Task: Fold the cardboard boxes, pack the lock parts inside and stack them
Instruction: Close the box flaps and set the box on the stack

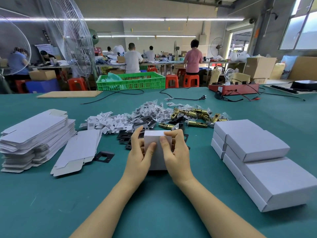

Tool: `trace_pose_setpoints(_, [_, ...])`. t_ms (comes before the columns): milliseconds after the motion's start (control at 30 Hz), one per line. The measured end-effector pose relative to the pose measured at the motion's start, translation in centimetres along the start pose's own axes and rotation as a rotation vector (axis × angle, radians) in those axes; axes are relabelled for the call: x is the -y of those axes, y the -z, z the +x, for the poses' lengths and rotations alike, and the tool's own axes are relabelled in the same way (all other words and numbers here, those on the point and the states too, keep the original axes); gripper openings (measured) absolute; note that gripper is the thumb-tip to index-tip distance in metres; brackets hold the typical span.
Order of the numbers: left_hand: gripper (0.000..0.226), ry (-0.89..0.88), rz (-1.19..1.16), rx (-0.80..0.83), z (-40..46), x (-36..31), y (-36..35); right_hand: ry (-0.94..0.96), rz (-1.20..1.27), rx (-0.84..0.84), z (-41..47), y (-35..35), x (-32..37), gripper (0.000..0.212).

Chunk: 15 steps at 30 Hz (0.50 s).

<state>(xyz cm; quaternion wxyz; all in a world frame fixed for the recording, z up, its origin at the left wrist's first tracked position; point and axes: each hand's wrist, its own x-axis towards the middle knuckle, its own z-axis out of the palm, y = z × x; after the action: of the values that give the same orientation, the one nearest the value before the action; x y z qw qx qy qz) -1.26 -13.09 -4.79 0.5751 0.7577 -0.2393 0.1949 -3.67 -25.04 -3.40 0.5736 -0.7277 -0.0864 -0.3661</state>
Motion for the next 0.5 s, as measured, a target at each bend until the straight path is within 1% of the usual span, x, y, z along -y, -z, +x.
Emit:
trace_pose_setpoints(67, [0.057, 0.073, -0.018, 0.028, 0.2, 0.1, -0.1, -0.113, 0.068, -0.02, 0.5, -0.1, 0.0, 0.015])
trace_pose_setpoints(133, [0.06, 0.094, 0.016, 0.063, 0.3, 0.2, -0.2, -0.186, 0.137, -0.064, 1.0, 0.2, -0.1, 0.012])
trace_pose_setpoints(233, [0.05, 0.119, 0.057, 0.123, 0.4, 0.2, -0.2, -0.325, 0.223, -0.168, 1.7, 0.9, -0.3, 0.011])
trace_pose_setpoints(300, [0.041, 0.15, 0.017, 0.167, 0.5, 0.0, -0.2, -0.446, 0.266, -0.207, 2.0, 1.3, -0.5, 0.012])
trace_pose_setpoints(400, [0.033, 0.246, -0.08, 0.208, 0.4, -0.5, -0.3, -0.584, 0.22, -0.152, 2.6, 1.9, -0.6, 0.012])
trace_pose_setpoints(467, [0.037, 0.315, -0.116, 0.207, 0.5, -0.5, -0.2, -0.642, 0.091, -0.049, 3.1, 2.3, -0.7, 0.014])
trace_pose_setpoints(500, [0.035, 0.339, -0.121, 0.2, 0.5, -0.4, -0.1, -0.633, -0.029, 0.017, 3.3, 2.7, -0.9, 0.016])
